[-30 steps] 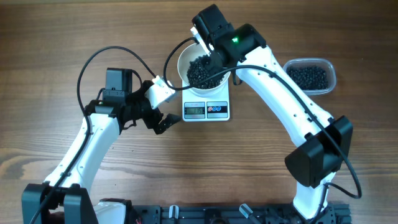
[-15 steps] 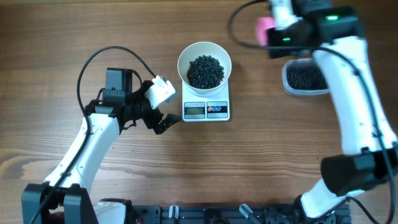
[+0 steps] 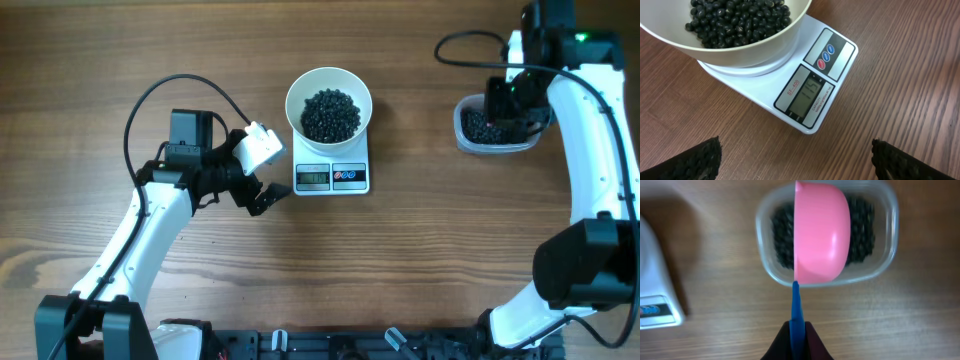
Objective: Scoop item into bowl and weigh 150g on scale
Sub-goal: 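Return the empty scoop with right gripper to the bean tub, then dip the pink scoop into the beans and lift a small amount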
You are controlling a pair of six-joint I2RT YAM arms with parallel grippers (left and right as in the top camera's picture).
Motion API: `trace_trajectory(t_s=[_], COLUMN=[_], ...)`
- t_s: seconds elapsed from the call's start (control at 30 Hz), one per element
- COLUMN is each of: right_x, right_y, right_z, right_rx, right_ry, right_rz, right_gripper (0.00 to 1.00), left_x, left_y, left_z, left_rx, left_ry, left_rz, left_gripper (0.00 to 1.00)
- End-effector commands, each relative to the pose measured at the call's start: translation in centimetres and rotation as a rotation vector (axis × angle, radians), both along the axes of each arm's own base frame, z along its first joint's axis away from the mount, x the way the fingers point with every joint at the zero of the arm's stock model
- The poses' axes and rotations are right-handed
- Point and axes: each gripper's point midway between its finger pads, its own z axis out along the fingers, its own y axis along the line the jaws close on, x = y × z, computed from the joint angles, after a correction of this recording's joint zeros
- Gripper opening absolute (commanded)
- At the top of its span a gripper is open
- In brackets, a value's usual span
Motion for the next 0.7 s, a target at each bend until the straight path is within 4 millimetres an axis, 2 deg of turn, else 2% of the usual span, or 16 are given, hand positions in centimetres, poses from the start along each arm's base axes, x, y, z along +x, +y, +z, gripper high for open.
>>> trace_trajectory(t_s=[0.0,0.1,0.2,0.43,0.53,0.67], right_x=[-0.7,-0.8,-0.3,0.2,0.2,0.3], right_y=[-1.6,-2.9,-4.0,-5.9,-5.6,-2.4], right_z=[-2.3,-3.3,-3.6,-5.2,-6.3,-8.2], right_rx=[-0.091,-0.17,-0.229,-0.356,-0.336,-0.145], right_ry=[0.047,0.074,0.069,0.135,0.159,0.182], right_rz=[-0.038,-0.046,-0.051,0.016,0.023,0.112], right_gripper=[0.04,0.04,0.04,0.04,0.04,0.04], left_x=[-0.4,-0.4,-0.4,-0.4,-0.4,-0.4], left_y=[-0.3,-0.3,-0.3,-0.3,-0.3,-0.3], left_z=[-0.4,-0.4,-0.4,-0.4,-0.4,-0.4], left_rx=[-0.019,-0.019,-0.019,-0.019,-0.019,-0.019], left_ry=[0.02,0.02,0.02,0.02,0.02,0.02], left_rz=[-0.01,-0.01,-0.01,-0.01,-0.01,-0.01], left_gripper=[1.0,1.0,1.0,1.0,1.0,1.0])
